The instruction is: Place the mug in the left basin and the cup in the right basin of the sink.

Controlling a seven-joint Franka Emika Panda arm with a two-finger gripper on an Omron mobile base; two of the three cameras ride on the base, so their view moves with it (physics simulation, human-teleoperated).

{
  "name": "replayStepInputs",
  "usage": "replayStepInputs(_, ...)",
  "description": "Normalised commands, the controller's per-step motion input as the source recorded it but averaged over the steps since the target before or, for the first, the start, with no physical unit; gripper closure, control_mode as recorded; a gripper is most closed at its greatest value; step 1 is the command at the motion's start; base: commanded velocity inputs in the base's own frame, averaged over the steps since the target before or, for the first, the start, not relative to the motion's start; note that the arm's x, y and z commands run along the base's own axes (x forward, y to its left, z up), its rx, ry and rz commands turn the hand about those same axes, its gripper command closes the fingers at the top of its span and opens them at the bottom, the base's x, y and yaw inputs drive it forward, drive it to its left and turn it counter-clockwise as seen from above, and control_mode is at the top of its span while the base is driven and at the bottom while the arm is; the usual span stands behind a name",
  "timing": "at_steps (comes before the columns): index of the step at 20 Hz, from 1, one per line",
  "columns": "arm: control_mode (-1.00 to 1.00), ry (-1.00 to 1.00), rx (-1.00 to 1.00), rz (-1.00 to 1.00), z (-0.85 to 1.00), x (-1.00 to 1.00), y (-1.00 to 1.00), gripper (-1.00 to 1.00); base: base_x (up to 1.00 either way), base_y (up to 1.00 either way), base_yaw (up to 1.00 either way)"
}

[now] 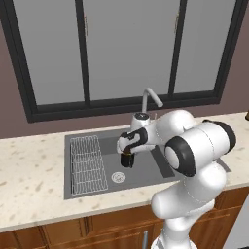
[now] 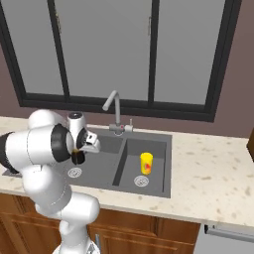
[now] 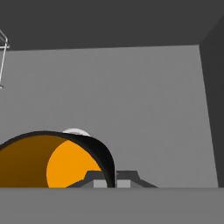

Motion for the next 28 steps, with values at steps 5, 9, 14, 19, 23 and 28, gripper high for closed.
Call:
replayStepInputs(5,-1.0,0.0,0.0,0.0,-0.37,0.21,0.0,1.0,0.0,0.0,0.0)
replayStepInputs(9,-1.0,0.0,0.0,0.0,-0.25,0.19,0.0,1.0,0.0,0.0,0.0)
replayStepInputs(14,-1.0,0.0,0.0,0.0,-0.23,0.17,0.0,1.0,0.0,0.0,0.0)
replayStepInputs(19,-1.0,0.0,0.0,0.0,-0.23,0.13,0.0,1.0,0.0,0.0,0.0)
replayStepInputs(23,-1.0,0.0,0.0,0.0,-0.23,0.11,0.0,1.0,0.0,0.0,0.0)
replayStepInputs(28,-1.0,0.0,0.0,0.0,-0.21,0.11,0.0,1.0,0.0,0.0,0.0)
